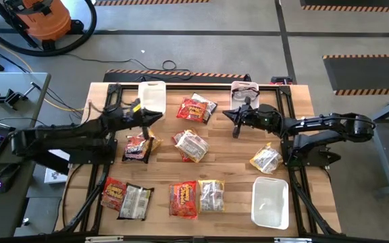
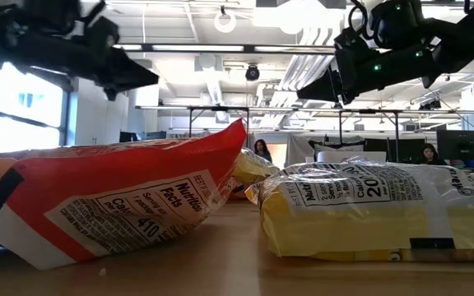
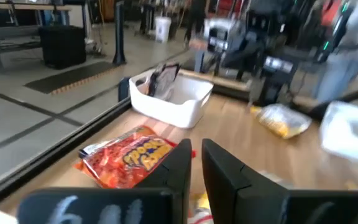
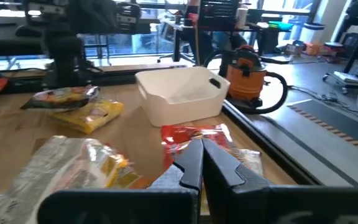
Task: Sort Maruchan noodles
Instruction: Put the orange noodle pack into the top left white bin
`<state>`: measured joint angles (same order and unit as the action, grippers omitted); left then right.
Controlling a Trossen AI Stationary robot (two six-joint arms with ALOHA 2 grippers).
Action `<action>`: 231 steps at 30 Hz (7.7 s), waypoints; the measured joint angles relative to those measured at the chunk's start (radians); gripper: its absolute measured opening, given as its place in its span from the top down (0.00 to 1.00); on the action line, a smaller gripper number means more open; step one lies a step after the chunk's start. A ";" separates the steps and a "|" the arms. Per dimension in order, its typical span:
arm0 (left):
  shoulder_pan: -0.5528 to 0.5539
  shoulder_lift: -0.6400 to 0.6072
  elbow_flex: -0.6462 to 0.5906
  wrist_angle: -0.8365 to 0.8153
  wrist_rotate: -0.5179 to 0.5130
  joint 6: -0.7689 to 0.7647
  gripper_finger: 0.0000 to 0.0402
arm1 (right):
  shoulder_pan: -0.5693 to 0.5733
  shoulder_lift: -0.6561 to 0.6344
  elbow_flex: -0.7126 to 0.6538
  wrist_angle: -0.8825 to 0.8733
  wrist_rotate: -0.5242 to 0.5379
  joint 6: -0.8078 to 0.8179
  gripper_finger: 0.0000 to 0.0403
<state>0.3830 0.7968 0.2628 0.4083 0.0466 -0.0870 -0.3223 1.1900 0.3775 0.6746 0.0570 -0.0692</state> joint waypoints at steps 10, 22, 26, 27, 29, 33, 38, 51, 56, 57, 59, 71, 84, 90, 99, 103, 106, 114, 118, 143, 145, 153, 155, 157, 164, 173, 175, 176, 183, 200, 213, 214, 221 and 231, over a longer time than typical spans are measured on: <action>-0.023 0.400 0.238 -0.073 -0.019 0.230 0.70 | -0.045 0.000 0.000 0.003 -0.005 -0.001 1.00; -0.118 0.779 0.433 -0.061 -0.296 0.605 0.53 | -0.045 0.000 0.000 0.002 -0.007 -0.018 1.00; -0.134 0.856 0.464 -0.068 -0.314 0.612 0.50 | -0.045 0.000 0.000 -0.003 -0.008 -0.020 1.00; -0.139 0.875 0.469 -0.069 -0.335 0.622 0.49 | -0.045 0.000 0.000 -0.004 -0.008 -0.020 1.00; -0.148 0.912 0.474 -0.069 -0.391 0.652 0.48 | -0.045 0.000 0.000 -0.004 -0.008 -0.021 1.00; -0.168 0.985 0.475 -0.011 -0.509 0.712 0.46 | -0.045 0.000 0.000 -0.004 -0.008 -0.022 1.00; -0.188 1.058 0.477 0.142 -0.600 0.773 0.46 | -0.045 0.000 0.000 -0.005 -0.008 -0.026 1.00; -0.160 1.126 0.479 0.273 -0.578 0.768 0.68 | -0.045 0.000 0.000 -0.005 -0.008 -0.026 1.00; -0.156 1.123 0.477 0.274 -0.573 0.798 0.92 | -0.045 0.000 0.000 -0.005 -0.008 -0.026 1.00; -0.156 1.113 0.477 0.268 -0.576 0.810 0.96 | -0.045 0.000 0.000 -0.005 -0.008 -0.026 1.00; -0.155 1.099 0.475 0.237 -0.583 0.831 0.98 | -0.045 0.000 0.000 -0.005 -0.008 -0.026 1.00; -0.058 0.802 0.659 -0.255 -0.497 0.713 1.00 | -0.045 0.000 0.000 -0.005 -0.008 -0.029 1.00; 0.170 0.579 0.829 -0.801 -0.435 0.674 1.00 | -0.045 0.000 0.000 -0.017 -0.008 -0.043 1.00; 0.303 0.574 0.823 -0.870 -0.275 0.695 1.00 | -0.045 0.000 0.000 -0.020 -0.008 -0.044 1.00; 0.417 0.573 0.753 -0.856 -0.253 0.791 1.00 | -0.045 0.000 0.000 -0.021 -0.008 -0.044 1.00; 0.466 0.573 0.702 -0.813 -0.190 0.806 1.00 | -0.045 0.000 0.000 -0.021 -0.008 -0.044 1.00; 0.488 0.573 0.662 -0.761 -0.179 0.817 1.00 | -0.045 0.000 0.000 -0.021 -0.008 -0.044 1.00; 0.509 0.573 0.641 -0.723 -0.229 0.856 1.00 | -0.045 0.000 0.000 -0.021 -0.008 -0.044 1.00; 0.500 0.573 0.641 -0.717 -0.281 0.880 1.00 | -0.045 0.000 0.000 -0.021 -0.008 -0.044 1.00; 0.453 0.578 0.641 -0.760 -0.506 0.847 1.00 | -0.045 0.000 0.000 -0.020 -0.008 -0.044 1.00; 0.447 0.594 0.641 -0.765 -0.526 0.839 1.00 | -0.045 0.000 0.000 -0.020 -0.008 -0.044 1.00; 0.446 0.665 0.642 -0.789 -0.557 0.752 1.00 | -0.045 0.000 0.000 -0.020 -0.008 -0.044 1.00; 0.446 0.680 0.642 -0.772 -0.557 0.720 1.00 | -0.045 0.000 0.000 -0.020 -0.008 -0.044 1.00; 0.446 0.695 0.642 -0.761 -0.557 0.688 1.00 | -0.045 0.000 0.000 -0.020 -0.008 -0.044 1.00; 0.451 0.735 0.642 -0.649 -0.599 0.608 0.98 | -0.045 0.000 0.000 -0.020 -0.008 -0.044 1.00; 0.448 0.702 0.642 -0.595 -0.623 0.612 0.85 | -0.045 0.000 0.000 -0.027 -0.008 -0.045 1.00; 0.449 0.693 0.642 -0.595 -0.624 0.612 0.82 | -0.045 0.000 0.000 -0.027 -0.008 -0.044 1.00; 0.451 0.688 0.642 -0.595 -0.624 0.612 0.82 | -0.045 0.000 0.000 -0.027 -0.008 -0.044 1.00; 0.450 0.637 0.642 -0.657 -0.539 0.607 0.88 | -0.045 0.000 0.000 -0.027 -0.008 -0.044 1.00; 0.397 0.503 0.642 -1.122 -0.082 0.393 1.00 | -0.045 0.000 0.000 -0.026 -0.008 -0.048 1.00; 0.398 0.788 0.642 -0.896 -0.162 0.383 1.00 | -0.045 0.000 0.000 -0.027 -0.008 -0.047 1.00; 0.398 0.800 0.642 -0.861 -0.169 0.381 1.00 | -0.045 0.000 0.000 -0.027 -0.008 -0.048 1.00; 0.408 0.858 0.647 -0.732 -0.197 0.363 1.00 | -0.045 0.000 0.000 -0.027 -0.008 -0.052 1.00; 0.426 0.858 0.639 -0.663 -0.377 0.327 1.00 | -0.045 0.000 0.000 -0.030 -0.008 -0.063 1.00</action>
<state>0.8088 1.6547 0.9020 -0.2546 -0.3305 0.2405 -0.3671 1.1900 0.3775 0.6443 0.0487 -0.1318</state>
